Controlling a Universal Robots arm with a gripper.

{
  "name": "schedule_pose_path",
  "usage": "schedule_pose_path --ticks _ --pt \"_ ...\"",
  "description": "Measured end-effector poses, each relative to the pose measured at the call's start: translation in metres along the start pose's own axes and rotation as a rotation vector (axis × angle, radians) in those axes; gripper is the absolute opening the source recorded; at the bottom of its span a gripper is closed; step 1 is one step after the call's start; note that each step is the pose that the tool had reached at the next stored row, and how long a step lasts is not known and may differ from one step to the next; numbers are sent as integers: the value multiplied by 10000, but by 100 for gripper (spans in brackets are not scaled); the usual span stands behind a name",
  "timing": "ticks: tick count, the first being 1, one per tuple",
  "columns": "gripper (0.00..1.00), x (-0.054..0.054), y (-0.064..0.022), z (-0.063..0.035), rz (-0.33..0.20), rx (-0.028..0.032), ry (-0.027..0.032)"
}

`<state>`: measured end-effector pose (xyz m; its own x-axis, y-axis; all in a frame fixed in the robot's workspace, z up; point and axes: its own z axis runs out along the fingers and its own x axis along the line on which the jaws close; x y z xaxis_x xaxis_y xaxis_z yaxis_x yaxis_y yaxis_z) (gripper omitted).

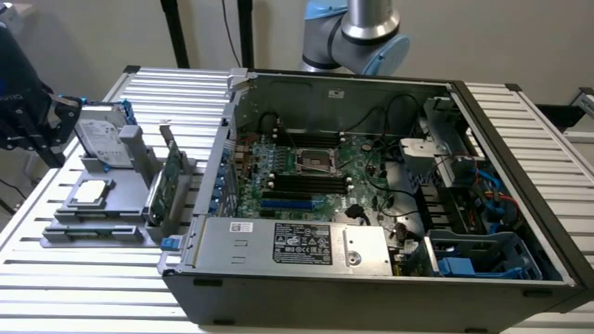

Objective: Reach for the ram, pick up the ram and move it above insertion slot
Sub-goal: 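Pick up the ram and move it above insertion slot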

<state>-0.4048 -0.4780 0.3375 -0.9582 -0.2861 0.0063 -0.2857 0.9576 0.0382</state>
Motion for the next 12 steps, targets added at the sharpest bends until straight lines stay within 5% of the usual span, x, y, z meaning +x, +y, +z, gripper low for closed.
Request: schedule_pose_path --ticks 12 --pt "11 0 0 4 -2190 13 83"
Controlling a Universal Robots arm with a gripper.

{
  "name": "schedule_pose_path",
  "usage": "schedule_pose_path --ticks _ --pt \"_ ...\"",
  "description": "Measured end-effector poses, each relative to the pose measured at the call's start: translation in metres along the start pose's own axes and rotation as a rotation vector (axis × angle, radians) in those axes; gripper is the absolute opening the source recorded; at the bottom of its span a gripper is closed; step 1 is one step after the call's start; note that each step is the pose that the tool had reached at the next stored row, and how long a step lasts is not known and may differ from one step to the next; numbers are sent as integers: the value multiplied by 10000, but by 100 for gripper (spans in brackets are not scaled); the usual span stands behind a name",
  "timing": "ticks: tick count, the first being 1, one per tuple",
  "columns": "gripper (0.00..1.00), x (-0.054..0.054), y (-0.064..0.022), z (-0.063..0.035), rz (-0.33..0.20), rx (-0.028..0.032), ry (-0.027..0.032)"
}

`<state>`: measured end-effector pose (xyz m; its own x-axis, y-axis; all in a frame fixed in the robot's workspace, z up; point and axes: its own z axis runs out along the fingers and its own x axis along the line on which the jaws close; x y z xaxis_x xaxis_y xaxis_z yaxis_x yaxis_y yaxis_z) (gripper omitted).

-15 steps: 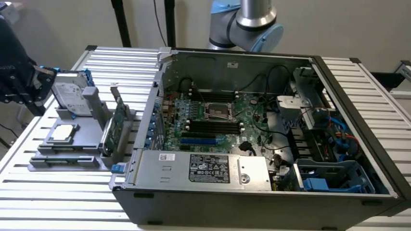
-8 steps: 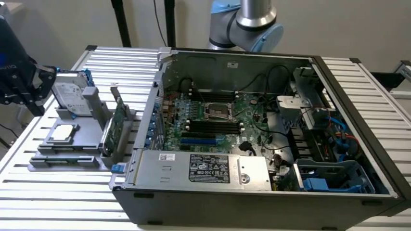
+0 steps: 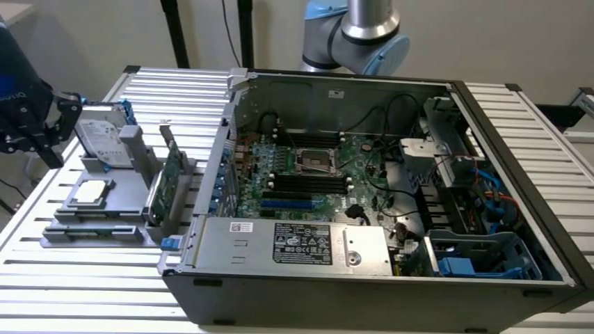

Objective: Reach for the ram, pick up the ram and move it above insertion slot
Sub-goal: 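Pick up the ram and move it above insertion slot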

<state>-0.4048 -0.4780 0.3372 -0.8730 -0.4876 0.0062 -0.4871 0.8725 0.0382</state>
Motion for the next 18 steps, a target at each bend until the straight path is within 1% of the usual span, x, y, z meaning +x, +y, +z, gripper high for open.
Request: schedule_pose_path --ticks 18 --pt "11 0 0 0 -3273 20 125"
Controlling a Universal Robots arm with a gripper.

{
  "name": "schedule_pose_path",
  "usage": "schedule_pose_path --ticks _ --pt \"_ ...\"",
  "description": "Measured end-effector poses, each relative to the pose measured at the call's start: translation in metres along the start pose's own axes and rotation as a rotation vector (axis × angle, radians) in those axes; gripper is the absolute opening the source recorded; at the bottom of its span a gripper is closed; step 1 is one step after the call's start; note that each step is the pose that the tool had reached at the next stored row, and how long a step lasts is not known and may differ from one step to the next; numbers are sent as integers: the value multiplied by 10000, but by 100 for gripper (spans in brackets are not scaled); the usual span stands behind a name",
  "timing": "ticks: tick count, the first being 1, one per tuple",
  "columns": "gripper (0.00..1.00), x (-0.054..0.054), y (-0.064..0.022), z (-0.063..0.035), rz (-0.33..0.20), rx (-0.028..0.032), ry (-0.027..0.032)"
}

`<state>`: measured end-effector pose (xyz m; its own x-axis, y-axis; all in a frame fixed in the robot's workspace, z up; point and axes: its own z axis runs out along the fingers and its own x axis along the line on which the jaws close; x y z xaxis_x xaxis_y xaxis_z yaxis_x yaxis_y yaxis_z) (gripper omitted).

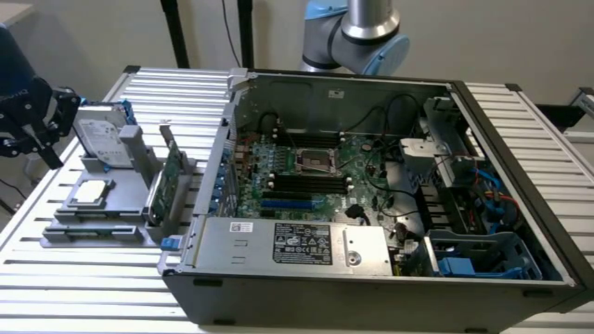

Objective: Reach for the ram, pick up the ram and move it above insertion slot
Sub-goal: 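Pick up the ram and move it above insertion slot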

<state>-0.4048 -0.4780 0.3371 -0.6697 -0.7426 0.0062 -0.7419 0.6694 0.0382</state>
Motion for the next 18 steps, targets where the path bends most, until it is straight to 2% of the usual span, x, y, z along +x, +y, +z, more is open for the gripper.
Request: schedule_pose_path --ticks 10,18 --pt "11 0 0 0 -1812 13 69" --pt "11 0 0 3 -3267 54 101"
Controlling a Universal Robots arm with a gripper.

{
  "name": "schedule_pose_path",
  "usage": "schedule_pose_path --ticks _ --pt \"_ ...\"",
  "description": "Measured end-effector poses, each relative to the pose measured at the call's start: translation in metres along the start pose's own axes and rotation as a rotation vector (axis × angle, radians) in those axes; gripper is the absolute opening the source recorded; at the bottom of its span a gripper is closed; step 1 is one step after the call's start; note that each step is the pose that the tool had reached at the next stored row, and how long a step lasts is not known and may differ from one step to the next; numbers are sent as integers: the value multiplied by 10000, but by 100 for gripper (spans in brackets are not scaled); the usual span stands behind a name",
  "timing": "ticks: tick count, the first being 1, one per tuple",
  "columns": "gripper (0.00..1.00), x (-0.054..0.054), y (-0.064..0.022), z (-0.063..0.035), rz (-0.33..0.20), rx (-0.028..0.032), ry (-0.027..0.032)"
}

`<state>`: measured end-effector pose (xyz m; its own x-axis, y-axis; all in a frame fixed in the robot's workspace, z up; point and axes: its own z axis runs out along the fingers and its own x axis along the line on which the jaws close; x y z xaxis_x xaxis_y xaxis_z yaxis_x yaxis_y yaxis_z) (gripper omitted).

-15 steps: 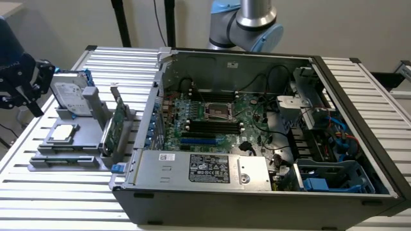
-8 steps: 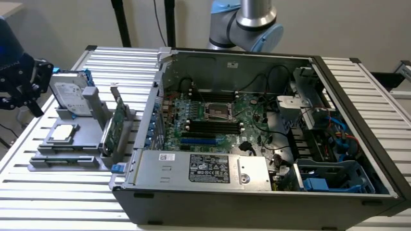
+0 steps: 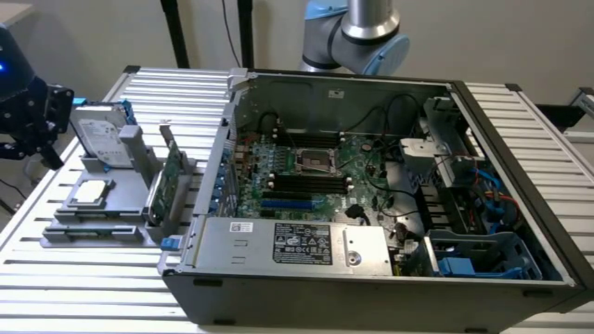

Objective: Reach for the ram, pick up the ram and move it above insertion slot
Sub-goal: 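Pick up the ram and move it above insertion slot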

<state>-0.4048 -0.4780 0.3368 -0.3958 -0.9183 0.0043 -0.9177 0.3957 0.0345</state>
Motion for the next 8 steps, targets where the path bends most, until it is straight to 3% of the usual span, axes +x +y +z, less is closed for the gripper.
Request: schedule_pose_path --ticks 8 --pt "11 0 -1 12 -1452 129 -3"
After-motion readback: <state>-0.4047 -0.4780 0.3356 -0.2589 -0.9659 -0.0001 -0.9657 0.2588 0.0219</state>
